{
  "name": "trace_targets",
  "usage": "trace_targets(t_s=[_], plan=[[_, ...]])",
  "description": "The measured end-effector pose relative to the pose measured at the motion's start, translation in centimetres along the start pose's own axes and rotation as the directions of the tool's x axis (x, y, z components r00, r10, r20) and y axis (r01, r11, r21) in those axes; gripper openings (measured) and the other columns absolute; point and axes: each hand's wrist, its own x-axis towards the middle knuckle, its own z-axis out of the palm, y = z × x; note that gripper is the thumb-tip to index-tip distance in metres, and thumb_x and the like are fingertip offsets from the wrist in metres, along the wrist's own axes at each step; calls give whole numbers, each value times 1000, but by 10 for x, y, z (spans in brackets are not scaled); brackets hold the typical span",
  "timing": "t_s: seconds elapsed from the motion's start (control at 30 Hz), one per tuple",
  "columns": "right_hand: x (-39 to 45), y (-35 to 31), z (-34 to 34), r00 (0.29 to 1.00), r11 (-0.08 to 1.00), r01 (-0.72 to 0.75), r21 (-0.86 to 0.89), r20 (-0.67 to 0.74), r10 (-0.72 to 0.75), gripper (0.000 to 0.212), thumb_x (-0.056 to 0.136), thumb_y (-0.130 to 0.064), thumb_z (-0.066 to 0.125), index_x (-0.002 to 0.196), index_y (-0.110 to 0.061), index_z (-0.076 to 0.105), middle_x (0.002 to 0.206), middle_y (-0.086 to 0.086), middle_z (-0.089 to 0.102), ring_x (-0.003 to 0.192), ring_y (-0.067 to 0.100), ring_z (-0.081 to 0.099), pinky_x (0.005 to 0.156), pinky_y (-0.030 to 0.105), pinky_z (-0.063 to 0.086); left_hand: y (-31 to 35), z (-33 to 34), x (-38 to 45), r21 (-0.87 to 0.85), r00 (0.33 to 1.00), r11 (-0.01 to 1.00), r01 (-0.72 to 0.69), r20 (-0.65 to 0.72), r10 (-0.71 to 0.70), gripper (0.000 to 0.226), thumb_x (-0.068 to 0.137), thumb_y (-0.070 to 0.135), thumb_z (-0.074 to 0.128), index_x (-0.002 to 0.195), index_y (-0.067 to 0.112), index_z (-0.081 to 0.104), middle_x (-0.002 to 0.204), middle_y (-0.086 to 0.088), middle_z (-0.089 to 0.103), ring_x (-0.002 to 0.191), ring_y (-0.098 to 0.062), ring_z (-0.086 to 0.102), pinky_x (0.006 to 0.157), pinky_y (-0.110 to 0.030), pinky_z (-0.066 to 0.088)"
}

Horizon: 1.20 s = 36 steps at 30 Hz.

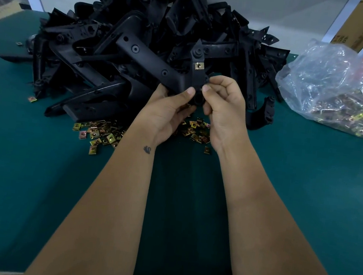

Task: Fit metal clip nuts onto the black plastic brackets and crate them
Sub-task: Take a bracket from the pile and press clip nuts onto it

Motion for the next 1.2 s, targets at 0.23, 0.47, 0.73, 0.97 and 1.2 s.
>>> trace_targets(t_s=[0.23,0.47,0.73,0.97,1.2], plan=[[-2,4,4,1000,998,17,-53,7,-16,17,91,4,59,99,-11,59,78,-3,65,61,-4,58,55,9,42,-3,0,1,16,1000,1000,-26,18,26,49,97,0,56,143,8,42,130,-10,64,115,-21,64,96,-33,53],[-3,3,9,999,1000,-8,-17,-32,7,16,93,-3,61,108,-7,60,85,2,66,63,0,56,54,14,43,-4,0,4,-89,998,996,-31,47,35,43,97,1,55,139,5,47,120,-11,65,103,-22,64,85,-30,53],[-10,1,16,983,958,137,-253,-86,-164,5,91,-18,67,91,-14,68,84,-6,67,74,5,61,67,19,49,-4,-2,7,-279,1000,960,-7,12,11,21,98,-2,51,116,6,58,103,-11,70,90,-24,64,86,-33,59],[-13,7,17,922,636,277,-720,12,-388,21,88,-37,68,96,-18,64,95,-9,60,81,4,56,69,21,46,-2,1,2,-181,1000,983,11,25,-7,43,97,-3,52,139,5,50,107,-10,72,96,-22,71,84,-32,59],[-12,9,14,877,507,310,-804,36,-479,24,91,-37,64,92,-13,65,91,-7,63,75,7,52,60,26,39,-3,5,2,-160,1000,987,27,7,-26,41,97,-3,53,137,4,50,106,-9,72,97,-21,69,90,-35,58]])
